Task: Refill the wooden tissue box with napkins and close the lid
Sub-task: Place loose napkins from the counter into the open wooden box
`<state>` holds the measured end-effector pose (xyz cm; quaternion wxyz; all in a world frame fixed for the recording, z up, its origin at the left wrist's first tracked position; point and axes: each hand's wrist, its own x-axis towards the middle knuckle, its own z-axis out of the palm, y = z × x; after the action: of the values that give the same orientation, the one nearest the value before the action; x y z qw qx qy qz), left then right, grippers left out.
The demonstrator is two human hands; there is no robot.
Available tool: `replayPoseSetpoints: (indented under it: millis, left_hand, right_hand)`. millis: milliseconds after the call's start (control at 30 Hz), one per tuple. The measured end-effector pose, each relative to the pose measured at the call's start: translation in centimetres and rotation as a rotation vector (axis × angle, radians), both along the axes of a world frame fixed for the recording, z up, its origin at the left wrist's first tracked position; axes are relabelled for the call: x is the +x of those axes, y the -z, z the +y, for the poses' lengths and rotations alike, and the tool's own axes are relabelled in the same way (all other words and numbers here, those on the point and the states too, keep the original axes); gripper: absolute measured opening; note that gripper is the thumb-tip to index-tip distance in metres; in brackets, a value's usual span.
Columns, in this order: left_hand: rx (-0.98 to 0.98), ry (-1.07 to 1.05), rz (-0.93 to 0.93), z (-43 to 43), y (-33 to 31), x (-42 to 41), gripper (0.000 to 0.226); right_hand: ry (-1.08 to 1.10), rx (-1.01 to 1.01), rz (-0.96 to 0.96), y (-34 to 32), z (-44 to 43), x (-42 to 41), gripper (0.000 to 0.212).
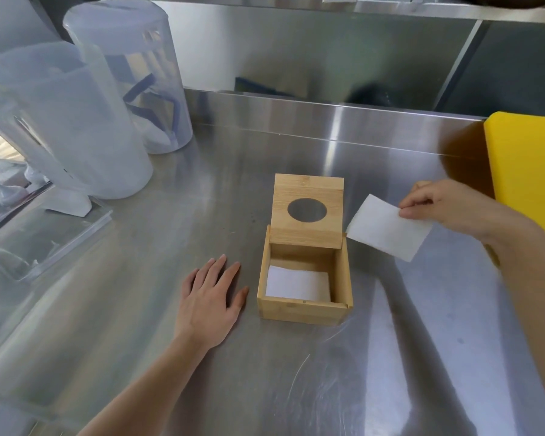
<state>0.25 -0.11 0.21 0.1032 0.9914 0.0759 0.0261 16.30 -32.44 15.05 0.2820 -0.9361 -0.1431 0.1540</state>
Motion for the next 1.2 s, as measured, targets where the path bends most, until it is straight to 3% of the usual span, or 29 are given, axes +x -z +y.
replayPoseSetpoints:
  millis: [133, 267, 500, 900, 1200]
  left_hand:
    - [-0.015, 0.002, -0.009, 0.0, -0.1, -0.1, 0.066]
    - [-0.015, 0.008, -0.001, 0.0, -0.2, -0.1, 0.067]
    - [-0.022, 0.005, -0.009, -0.1, -0.4, -0.2, 0.067]
    - [-0.030, 0.013, -0.005, 0.1, -0.1, 0.0, 0.065]
    - [-0.011, 0.016, 0.017, 0.2, 0.1, 0.0, 0.066]
  right_hand:
    - [-0.083, 0.146, 0.197, -3.1, 0.9, -2.2, 0.017]
    - [-0.307, 0.226, 0.337, -3.7, 4.2, -4.1, 0.020]
    - [-0.460, 0.057, 0.368, 0.0, 10.5, -5.7, 0.014]
    - [-0.461, -0.428, 0.008, 5.0, 13.1, -7.2, 0.022]
    - [-0.352, -0.437, -0.155, 5.7, 13.9, -7.6, 0.019]
